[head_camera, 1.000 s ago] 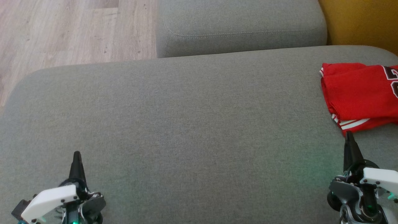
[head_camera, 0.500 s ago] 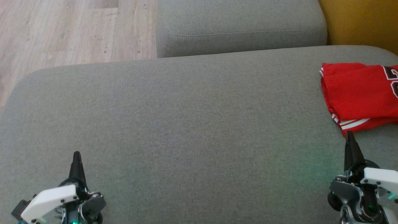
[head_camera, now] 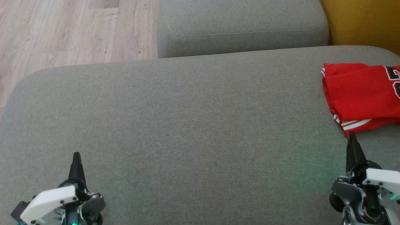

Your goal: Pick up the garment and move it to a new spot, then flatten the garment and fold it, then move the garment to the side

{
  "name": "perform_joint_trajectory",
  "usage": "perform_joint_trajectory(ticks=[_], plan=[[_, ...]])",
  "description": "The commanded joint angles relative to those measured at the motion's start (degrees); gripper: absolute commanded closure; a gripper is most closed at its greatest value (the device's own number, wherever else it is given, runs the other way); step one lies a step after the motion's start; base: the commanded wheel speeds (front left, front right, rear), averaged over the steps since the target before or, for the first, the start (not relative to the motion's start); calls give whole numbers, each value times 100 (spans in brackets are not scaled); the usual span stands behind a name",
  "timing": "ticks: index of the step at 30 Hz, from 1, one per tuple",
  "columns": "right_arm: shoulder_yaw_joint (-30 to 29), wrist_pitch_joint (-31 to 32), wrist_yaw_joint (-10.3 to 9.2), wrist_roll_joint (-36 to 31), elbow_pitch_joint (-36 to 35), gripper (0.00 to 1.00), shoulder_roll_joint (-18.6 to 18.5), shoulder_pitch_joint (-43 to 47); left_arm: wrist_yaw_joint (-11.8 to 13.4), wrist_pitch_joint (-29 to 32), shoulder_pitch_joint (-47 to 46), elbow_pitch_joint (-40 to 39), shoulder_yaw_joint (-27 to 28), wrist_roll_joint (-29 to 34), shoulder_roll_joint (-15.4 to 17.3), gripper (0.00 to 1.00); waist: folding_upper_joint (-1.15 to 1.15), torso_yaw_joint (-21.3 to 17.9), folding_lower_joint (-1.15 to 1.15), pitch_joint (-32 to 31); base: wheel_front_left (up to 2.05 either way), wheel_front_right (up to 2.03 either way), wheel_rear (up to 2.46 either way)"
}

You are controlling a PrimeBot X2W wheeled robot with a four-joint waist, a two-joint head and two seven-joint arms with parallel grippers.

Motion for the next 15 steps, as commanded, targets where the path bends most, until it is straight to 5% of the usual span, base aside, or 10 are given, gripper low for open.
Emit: perform_joint_trajectory(ticks=[1,15], plan=[[100,22,-4,6,-215,100,-71,-276,-40,23,-279,-162,211,34,46,100,0,0,0,0,0,0,0],[86,34,-4,-6,-215,100,-61,-277,-40,42,-281,-161,235,55,28,100,0,0,0,0,0,0,0]])
